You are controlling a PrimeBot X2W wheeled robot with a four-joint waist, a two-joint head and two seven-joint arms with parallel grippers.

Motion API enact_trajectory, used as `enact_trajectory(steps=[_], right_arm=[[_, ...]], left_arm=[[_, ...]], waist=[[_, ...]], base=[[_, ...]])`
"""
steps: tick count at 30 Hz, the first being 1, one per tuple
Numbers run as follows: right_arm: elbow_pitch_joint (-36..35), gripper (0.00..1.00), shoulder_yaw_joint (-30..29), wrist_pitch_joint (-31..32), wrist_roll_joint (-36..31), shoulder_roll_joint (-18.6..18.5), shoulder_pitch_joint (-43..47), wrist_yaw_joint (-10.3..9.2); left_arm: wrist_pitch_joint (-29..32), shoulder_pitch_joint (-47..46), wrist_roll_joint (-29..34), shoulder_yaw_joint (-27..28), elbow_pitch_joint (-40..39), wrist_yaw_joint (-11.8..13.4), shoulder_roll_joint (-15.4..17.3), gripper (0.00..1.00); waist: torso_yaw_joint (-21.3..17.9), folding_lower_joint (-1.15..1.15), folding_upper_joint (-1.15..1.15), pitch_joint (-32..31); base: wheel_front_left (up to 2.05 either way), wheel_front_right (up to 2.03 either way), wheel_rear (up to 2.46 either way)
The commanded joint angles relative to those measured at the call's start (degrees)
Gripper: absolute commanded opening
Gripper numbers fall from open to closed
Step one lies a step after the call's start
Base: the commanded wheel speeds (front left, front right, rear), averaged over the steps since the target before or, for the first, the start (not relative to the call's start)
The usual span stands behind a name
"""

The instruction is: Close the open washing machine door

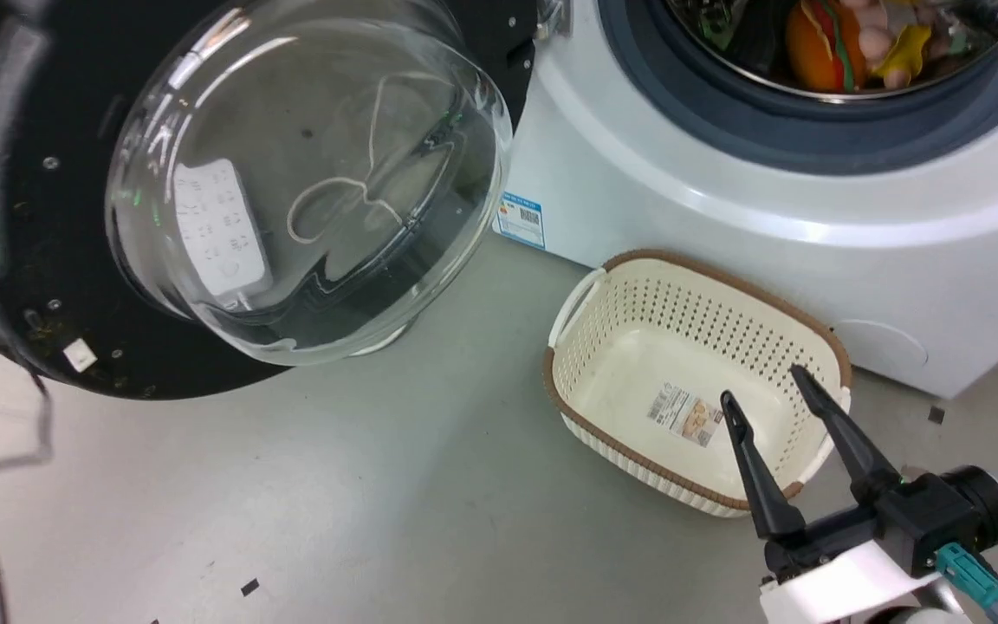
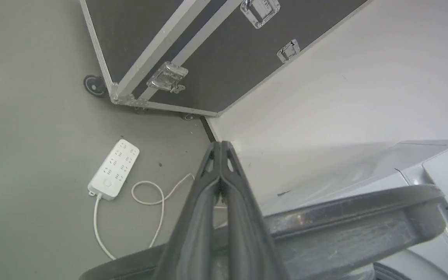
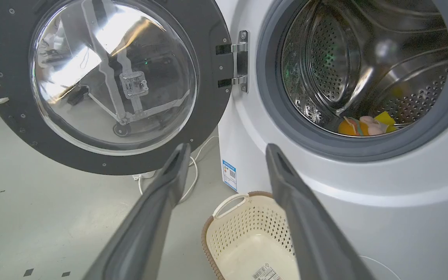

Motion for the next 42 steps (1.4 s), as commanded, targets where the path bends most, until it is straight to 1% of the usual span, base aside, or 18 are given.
enact_trajectory(steps=[1, 2, 3, 4, 5, 6, 7, 11, 13, 16, 20, 22, 24, 29, 32, 38, 42], right_arm=[[-0.38, 1.00, 0.35, -0.54, 0.08, -0.39, -0.98, 0.04], [-0.32, 1.00, 0.70, -0.78, 0.22, -0.56, -1.41, 0.04], [-0.28, 1.00, 0.84, -0.90, 0.28, -0.62, -1.61, 0.04], [-0.28, 1.00, 0.84, -0.90, 0.28, -0.62, -1.61, 0.04], [-0.25, 1.00, 1.10, -1.14, 0.38, -0.68, -1.92, 0.04], [-0.25, 1.00, 1.10, -1.14, 0.38, -0.68, -1.92, 0.04], [-0.26, 1.00, 1.18, -1.26, 0.44, -0.70, -2.03, 0.04], [-0.30, 1.00, 1.44, -1.74, 0.55, -0.78, -2.16, 0.04], [-0.25, 1.00, 1.48, -1.98, 0.62, -0.88, -2.18, 0.04], [0.01, 1.00, 1.51, -2.31, 0.62, -0.90, -2.19, 0.05], [0.67, 1.00, 1.06, -2.31, 0.52, -0.42, -1.97, 0.05], [0.78, 1.00, 0.52, -2.31, 0.66, 0.09, -1.71, 0.05], [1.00, 1.00, -0.14, -2.31, 0.81, 0.60, -1.23, 0.05], [1.17, 1.00, -2.09, -2.31, 1.28, 1.71, 0.11, 0.05], [1.59, 1.00, -2.93, -2.31, 1.51, 2.17, 0.92, 0.05], [2.05, 1.00, -4.97, -2.31, 1.28, 2.61, 1.92, 0.05], [3.22, 1.00, -5.47, -2.31, 1.57, 2.67, 2.38, 0.05]], left_arm=[[2.26, -2.10, -2.93, 1.37, 2.08, 1.21, 0.77, 0.00], [6.61, -4.18, -6.72, 2.63, 5.28, 2.78, 1.78, 0.00], [8.76, -5.00, -8.54, 3.16, 6.58, 3.12, 2.17, 0.00], [8.76, -5.00, -8.54, 3.16, 6.58, 3.12, 2.17, 0.00], [12.72, -6.17, -11.72, 4.07, 8.69, 3.58, 3.01, 0.00], [12.72, -6.17, -11.72, 4.07, 8.69, 3.58, 3.01, 0.00], [14.74, -6.56, -13.09, 4.25, 9.51, 3.58, 3.33, 0.00], [23.47, -7.12, -18.10, 3.82, 10.96, 2.30, 3.80, 0.00], [27.33, -7.17, -20.67, 3.80, 10.85, 1.69, 3.49, 0.00], [32.47, -7.13, -24.39, 4.05, 10.31, 1.48, 2.93, 0.00], [37.28, -4.55, -26.17, 3.09, 7.14, 1.45, 1.24, 0.00], [38.98, -2.35, -26.31, 2.41, 4.63, 0.92, 0.41, 0.00], [40.89, 0.31, -26.48, 1.55, 1.90, 0.70, -0.72, 0.00], [44.35, 6.14, -27.47, 0.17, -4.72, 1.35, -4.13, 0.00], [45.66, 9.29, -27.52, -1.72, -8.61, 1.45, -7.19, 0.00], [46.89, 15.10, -28.39, -5.64, -16.11, 2.13, -15.02, 0.00], [45.59, 18.79, -30.16, -8.81, -20.47, 2.82, -18.59, 0.00]], waist=[[-0.27, -0.01, 0.00, 0.67], [-0.42, -0.01, 0.00, 1.25], [-0.46, -0.01, 0.00, 1.48], [-0.46, -0.01, 0.00, 1.48], [-0.51, -0.01, 0.00, 1.92], [-0.51, -0.01, 0.00, 1.92], [-0.47, -0.01, 0.00, 2.09], [-0.13, -0.01, 0.00, 2.56], [0.15, -0.01, 0.00, 2.74], [0.57, -0.01, 0.00, 2.63], [0.21, -0.01, 0.00, 1.25], [-0.12, -0.01, 0.00, 0.28], [-0.42, -0.01, 0.00, -1.12], [-0.92, -0.01, 0.00, -4.15], [-1.27, -0.01, 0.00, -5.64], [-2.79, -0.01, 0.00, -7.35], [-4.70, -0.01, 0.00, -7.93]], base=[[0.00, 0.00, 0.00], [0.00, 0.00, 0.00], [0.00, 0.00, 0.00], [0.00, 0.00, 0.00], [0.00, 0.00, 0.00], [0.00, 0.00, 0.00], [0.00, 0.00, 0.00], [0.00, 0.00, 0.00], [0.00, 0.00, 0.00], [0.00, 0.00, 0.00], [0.00, 0.00, 0.00], [0.00, 0.00, 0.00], [0.00, 0.00, 0.00], [0.00, 0.00, 0.00], [0.00, 0.00, 0.00], [0.00, 0.00, 0.00], [0.00, 0.00, 0.00]])
